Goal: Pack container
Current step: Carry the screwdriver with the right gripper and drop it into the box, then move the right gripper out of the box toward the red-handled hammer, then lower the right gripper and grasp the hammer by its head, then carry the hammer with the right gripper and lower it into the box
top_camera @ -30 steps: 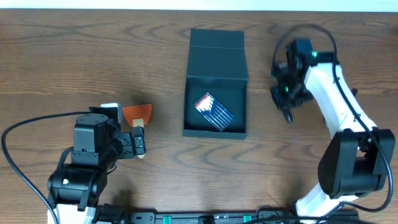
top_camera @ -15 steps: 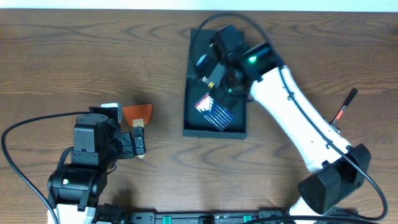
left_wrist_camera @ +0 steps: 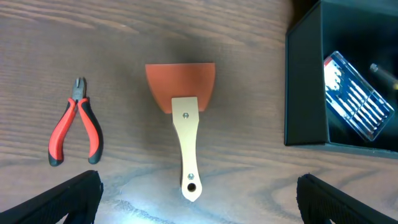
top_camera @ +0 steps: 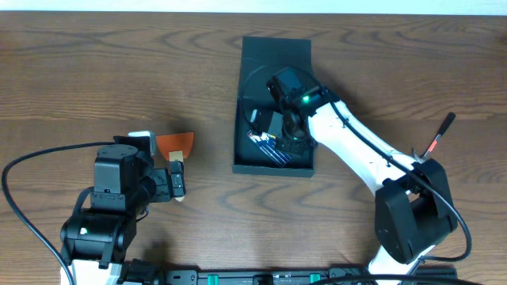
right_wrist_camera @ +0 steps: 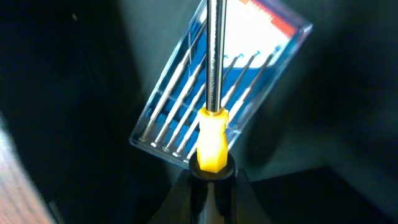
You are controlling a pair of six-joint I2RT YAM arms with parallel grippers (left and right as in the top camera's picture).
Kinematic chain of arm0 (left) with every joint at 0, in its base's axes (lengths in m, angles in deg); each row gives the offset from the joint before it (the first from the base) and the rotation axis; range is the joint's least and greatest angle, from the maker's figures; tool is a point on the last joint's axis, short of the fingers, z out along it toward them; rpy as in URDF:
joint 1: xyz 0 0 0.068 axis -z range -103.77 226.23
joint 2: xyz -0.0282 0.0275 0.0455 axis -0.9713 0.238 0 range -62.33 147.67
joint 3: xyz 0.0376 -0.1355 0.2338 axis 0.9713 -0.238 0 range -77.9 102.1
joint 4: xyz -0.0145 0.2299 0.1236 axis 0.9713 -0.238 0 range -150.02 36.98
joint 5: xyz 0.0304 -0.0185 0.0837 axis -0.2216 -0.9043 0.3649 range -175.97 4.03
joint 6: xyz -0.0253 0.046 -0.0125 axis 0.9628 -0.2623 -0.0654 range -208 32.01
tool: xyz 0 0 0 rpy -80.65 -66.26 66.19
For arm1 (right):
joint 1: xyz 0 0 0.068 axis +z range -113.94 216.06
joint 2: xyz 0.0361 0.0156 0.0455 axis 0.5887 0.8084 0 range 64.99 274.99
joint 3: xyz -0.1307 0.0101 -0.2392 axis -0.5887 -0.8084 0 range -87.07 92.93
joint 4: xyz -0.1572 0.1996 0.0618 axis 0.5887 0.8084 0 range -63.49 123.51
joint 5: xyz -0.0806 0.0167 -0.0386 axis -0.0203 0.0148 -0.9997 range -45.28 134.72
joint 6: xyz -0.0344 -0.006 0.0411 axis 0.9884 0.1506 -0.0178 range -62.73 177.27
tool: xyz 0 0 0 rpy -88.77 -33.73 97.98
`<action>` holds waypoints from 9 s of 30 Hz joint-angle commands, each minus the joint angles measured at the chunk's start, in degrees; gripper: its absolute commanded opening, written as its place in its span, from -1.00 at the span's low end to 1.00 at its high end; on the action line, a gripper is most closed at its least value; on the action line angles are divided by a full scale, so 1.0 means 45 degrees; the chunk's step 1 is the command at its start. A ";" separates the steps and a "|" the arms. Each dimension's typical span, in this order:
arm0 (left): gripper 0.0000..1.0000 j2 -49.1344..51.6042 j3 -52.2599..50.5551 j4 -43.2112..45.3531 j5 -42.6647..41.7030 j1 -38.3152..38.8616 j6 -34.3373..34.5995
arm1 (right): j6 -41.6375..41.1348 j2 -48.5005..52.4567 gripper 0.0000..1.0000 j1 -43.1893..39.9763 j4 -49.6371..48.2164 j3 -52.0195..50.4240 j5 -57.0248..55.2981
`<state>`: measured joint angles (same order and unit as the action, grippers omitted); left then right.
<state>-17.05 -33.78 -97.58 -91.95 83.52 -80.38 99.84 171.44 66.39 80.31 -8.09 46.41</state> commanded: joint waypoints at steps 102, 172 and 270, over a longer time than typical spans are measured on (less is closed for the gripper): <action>0.97 0.0015 0.0219 0.0447 0.0141 0.0029 -0.0112 | -0.2667 -0.1229 0.83 -1.2118 -0.0262 -0.1685 -0.0840; 0.97 0.0015 0.0219 0.0782 0.0141 0.0029 -0.0112 | -0.2584 0.1603 -0.21 -1.3362 -0.1447 -0.1749 0.0117; 0.97 0.0015 0.0219 0.0777 0.0136 0.0029 -0.0112 | -0.2735 -0.3604 -0.98 -0.9160 -0.0267 -0.0976 -0.0034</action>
<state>-17.05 -33.65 -94.15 -91.95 83.52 -80.38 87.86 158.52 20.38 77.65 -15.19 45.93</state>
